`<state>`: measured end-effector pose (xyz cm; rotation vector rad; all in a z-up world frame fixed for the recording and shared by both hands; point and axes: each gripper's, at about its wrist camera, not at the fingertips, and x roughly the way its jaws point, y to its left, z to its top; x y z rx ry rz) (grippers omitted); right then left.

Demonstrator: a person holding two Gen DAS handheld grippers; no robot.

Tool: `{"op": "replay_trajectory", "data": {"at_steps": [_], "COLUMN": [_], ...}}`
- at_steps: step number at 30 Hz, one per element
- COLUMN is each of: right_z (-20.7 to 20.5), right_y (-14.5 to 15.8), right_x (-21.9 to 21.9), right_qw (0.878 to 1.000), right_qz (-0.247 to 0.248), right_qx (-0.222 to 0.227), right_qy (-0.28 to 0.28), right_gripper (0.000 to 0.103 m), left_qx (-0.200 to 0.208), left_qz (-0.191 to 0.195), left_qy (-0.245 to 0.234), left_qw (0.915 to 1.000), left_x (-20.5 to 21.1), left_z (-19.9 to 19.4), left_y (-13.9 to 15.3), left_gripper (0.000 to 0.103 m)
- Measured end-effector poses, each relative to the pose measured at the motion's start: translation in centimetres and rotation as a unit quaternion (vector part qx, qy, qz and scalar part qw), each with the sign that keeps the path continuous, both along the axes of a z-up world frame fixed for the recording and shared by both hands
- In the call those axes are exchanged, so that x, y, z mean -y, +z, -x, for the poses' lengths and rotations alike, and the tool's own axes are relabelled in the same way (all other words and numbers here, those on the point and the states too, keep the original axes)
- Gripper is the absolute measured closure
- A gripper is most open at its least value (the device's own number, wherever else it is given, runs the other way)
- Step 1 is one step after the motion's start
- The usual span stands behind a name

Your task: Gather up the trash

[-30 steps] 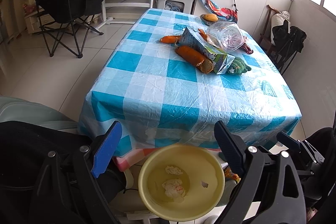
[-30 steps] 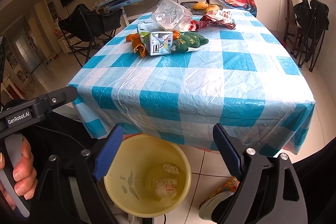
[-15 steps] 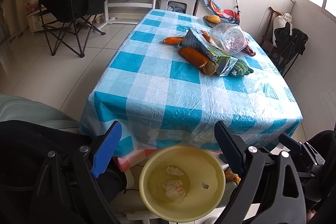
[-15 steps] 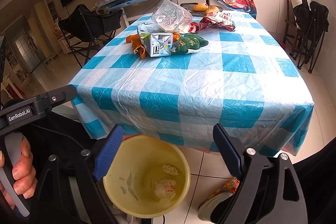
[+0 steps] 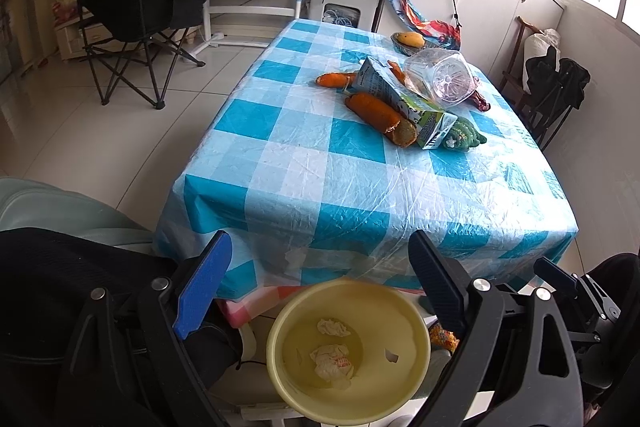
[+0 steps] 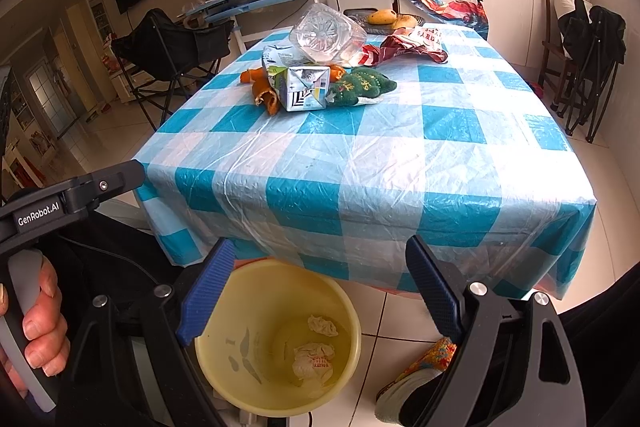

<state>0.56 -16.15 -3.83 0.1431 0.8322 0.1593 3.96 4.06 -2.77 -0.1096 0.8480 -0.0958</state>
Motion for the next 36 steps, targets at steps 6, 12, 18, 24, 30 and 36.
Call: {"op": "replay_trajectory", "data": {"at_steps": [6, 12, 18, 24, 30, 36], "right_z": [-0.01, 0.06, 0.06, 0.02, 0.00, -0.08], "right_y": [0.06, 0.05, 0.06, 0.05, 0.05, 0.04], "right_x": [0.00, -0.04, -0.02, 0.02, 0.06, 0.18], "right_qw": [1.000, 1.000, 1.000, 1.000, 1.000, 1.000], "right_qz": [0.002, 0.003, 0.004, 0.004, 0.004, 0.004], "right_qx": [0.004, 0.005, 0.006, 0.006, 0.007, 0.006], "right_qy": [-0.001, -0.001, -0.001, -0.001, -0.001, -0.002], "right_gripper": [0.019, 0.019, 0.019, 0.019, 0.019, 0.019], "left_qx": [0.002, 0.005, 0.006, 0.007, 0.007, 0.006], "left_qz": [0.002, 0.005, 0.005, 0.006, 0.006, 0.006], "left_qy": [0.003, 0.006, 0.007, 0.010, 0.010, 0.009], "left_qw": [1.0000, 1.0000, 0.9999, 0.9999, 0.9999, 0.9999], "left_x": [-0.10, -0.20, -0.21, -0.26, -0.26, -0.25], "left_z": [0.01, -0.04, -0.03, -0.08, -0.08, -0.07], "left_y": [0.05, 0.16, 0.22, 0.30, 0.29, 0.29], "left_gripper": [0.016, 0.016, 0.016, 0.016, 0.016, 0.016]}}
